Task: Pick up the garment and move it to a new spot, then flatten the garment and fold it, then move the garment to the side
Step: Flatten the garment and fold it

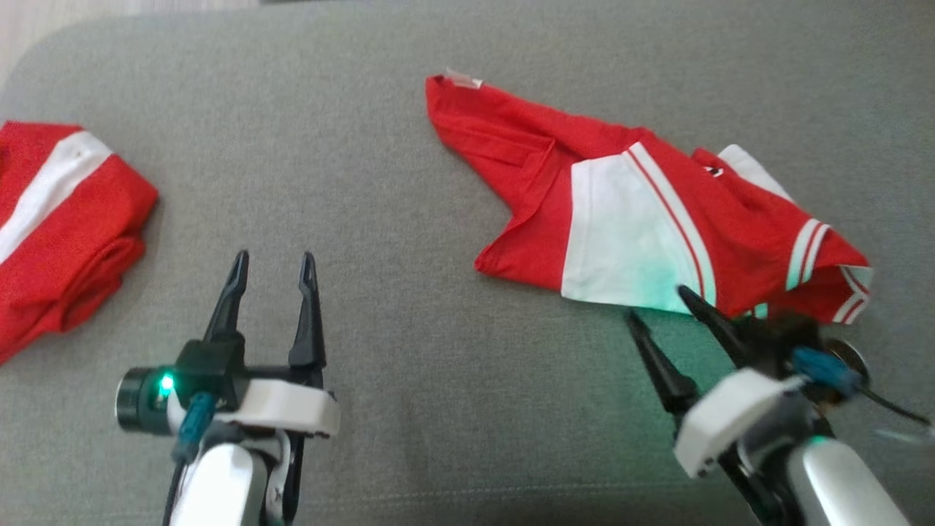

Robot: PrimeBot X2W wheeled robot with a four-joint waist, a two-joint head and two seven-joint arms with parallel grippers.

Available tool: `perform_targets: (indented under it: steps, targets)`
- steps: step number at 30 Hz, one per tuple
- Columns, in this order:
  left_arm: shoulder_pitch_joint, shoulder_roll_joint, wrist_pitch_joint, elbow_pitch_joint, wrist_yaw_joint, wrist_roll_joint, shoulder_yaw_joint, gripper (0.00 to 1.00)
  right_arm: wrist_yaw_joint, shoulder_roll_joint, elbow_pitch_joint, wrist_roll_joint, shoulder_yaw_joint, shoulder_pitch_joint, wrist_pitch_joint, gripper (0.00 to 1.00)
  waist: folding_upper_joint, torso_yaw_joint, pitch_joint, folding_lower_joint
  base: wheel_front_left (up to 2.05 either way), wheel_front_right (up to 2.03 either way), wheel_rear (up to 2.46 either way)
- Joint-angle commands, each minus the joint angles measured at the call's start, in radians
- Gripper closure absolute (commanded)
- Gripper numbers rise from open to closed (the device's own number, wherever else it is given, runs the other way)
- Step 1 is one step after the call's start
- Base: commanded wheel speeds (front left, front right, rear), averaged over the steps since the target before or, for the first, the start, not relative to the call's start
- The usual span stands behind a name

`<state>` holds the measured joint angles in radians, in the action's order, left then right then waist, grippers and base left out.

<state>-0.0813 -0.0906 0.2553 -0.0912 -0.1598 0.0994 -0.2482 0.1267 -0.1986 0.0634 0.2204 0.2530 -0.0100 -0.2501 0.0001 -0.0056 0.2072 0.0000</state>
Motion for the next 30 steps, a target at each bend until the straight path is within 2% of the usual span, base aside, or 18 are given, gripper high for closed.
perform_targets:
  steps: [1, 9, 17, 18, 20, 21, 22, 23, 30]
  targets:
    - [-0.054, -0.011, -0.001, 0.035, -0.006, 0.001, 0.027, 0.0, 0.004, -0.027, 0.023, 0.009, 0.042, -0.065, -0.008, 0.0, -0.0001, 0.011, 0.021, 0.0, 0.0, 0.0, 0.0]
    - [-0.101, 0.002, 0.004, 0.021, -0.007, 0.007, 0.009, 0.0, 0.004, -0.097, -0.106, 0.033, 0.21, -0.203, -0.036, 0.0, -0.0001, 0.046, 0.082, 0.0, 0.0, 0.0, 0.0]
    - [-0.131, 0.012, 0.006, 0.014, -0.012, 0.01, 0.002, 0.0, 0.004, -0.118, -0.212, 0.024, 0.27, -0.295, -0.036, 0.0, -0.0001, 0.06, 0.116, 0.0, 0.0, 0.0, 0.0]
    - [-0.134, 0.013, 0.006, 0.015, -0.012, 0.01, 0.001, 0.0, 0.004, -0.117, -0.221, 0.023, 0.273, -0.302, -0.032, 0.09, -0.0001, 0.06, 0.119, 0.0, 0.0, 0.0, 0.0]
    - [-0.137, 0.014, 0.006, 0.018, -0.013, 0.009, 0.001, 0.0, 0.004, -0.116, -0.239, 0.016, 0.276, -0.314, -0.028, 0.53, -0.0001, 0.059, 0.124, 0.0, 0.0, 0.0, 0.0]
    - [-0.139, 0.014, 0.006, 0.019, -0.013, 0.008, 0.001, 0.0, 0.004, -0.114, -0.245, 0.015, 0.275, -0.318, -0.022, 0.66, -0.0001, 0.059, 0.126, 0.0, 0.0, 0.0, 0.0]
    - [-0.14, 0.014, 0.006, 0.02, -0.012, 0.007, 0.001, 0.0, 0.004, -0.112, -0.251, 0.013, 0.274, -0.322, -0.017, 0.92, -0.0001, 0.058, 0.127, 0.0, 0.0, 0.0, 0.0]
    - [-0.141, 0.015, 0.006, 0.021, -0.012, 0.007, 0.002, 0.0, 0.004, -0.109, -0.255, 0.015, 0.273, -0.324, -0.01, 1.0, -0.0001, 0.057, 0.128, 0.0, 0.0, 0.0, 0.0]
    - [-0.141, 0.015, 0.006, 0.02, -0.01, 0.004, 0.006, 0.0, 0.004, -0.1, -0.247, 0.035, 0.247, -0.315, 0.036, 1.0, -0.0001, 0.049, 0.123, 0.0, 0.0, 0.0, 0.0]
